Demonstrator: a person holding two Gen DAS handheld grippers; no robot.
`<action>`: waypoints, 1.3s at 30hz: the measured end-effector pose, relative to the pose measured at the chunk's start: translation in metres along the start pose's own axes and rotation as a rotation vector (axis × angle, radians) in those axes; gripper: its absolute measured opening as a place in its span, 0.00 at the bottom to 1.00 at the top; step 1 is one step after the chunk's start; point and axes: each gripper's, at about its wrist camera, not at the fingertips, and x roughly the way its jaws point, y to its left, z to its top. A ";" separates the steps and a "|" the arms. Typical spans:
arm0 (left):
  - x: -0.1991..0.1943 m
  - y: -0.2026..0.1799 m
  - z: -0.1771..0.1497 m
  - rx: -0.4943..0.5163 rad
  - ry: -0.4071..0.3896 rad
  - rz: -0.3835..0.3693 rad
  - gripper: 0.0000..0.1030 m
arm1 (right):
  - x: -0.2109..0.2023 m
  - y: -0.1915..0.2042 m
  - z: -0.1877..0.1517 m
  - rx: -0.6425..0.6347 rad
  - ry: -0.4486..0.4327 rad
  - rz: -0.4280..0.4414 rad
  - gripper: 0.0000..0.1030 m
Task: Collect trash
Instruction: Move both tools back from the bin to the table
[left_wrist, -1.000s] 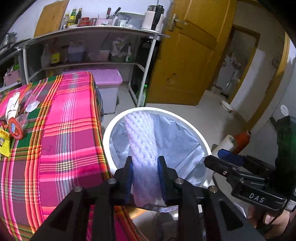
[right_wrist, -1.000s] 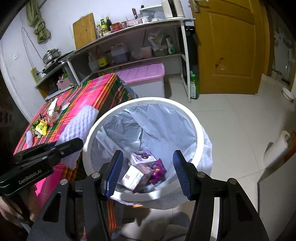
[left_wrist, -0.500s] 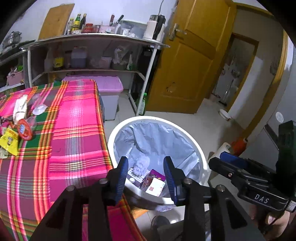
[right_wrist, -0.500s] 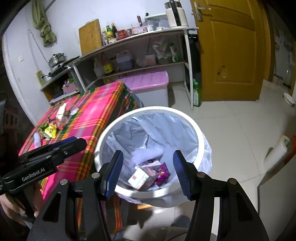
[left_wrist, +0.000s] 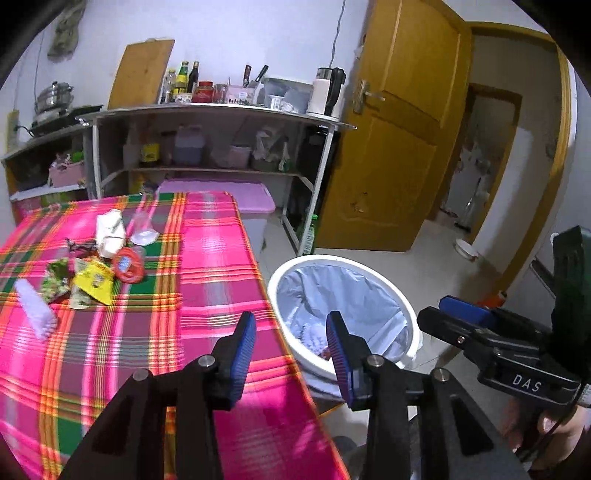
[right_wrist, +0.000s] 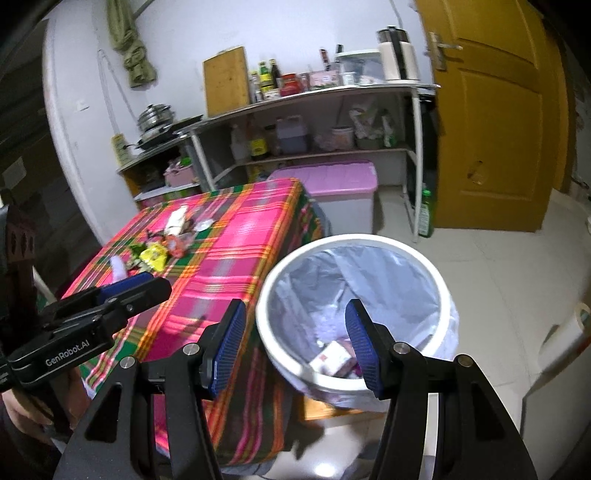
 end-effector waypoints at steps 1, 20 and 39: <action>-0.006 0.002 0.000 -0.002 -0.011 0.011 0.38 | 0.000 0.005 0.000 -0.005 -0.004 0.009 0.55; -0.063 0.043 -0.015 -0.069 -0.087 0.117 0.38 | 0.003 0.062 0.003 -0.114 -0.001 0.108 0.55; -0.074 0.102 -0.018 -0.155 -0.102 0.251 0.38 | 0.039 0.102 0.017 -0.195 0.028 0.169 0.55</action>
